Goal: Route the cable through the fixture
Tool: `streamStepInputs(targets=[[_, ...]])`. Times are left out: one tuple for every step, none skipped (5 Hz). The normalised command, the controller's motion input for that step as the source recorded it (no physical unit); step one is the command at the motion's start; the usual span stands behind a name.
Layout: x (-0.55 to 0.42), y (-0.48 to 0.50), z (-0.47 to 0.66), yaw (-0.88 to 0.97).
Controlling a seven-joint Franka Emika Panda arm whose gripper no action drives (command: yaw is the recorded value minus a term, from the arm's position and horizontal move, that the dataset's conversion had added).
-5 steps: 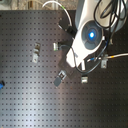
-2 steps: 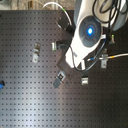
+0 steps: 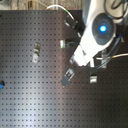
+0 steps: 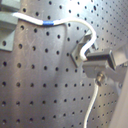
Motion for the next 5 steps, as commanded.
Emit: streamStepInputs(targets=[[-0.160,0.140,-0.02,0.28],[-0.239,0.349,-0.05,0.45],[-0.073,0.203,0.00,0.32],[-0.049,0.068,0.00,0.22],[-0.163,-0.475,-0.10,0.09]])
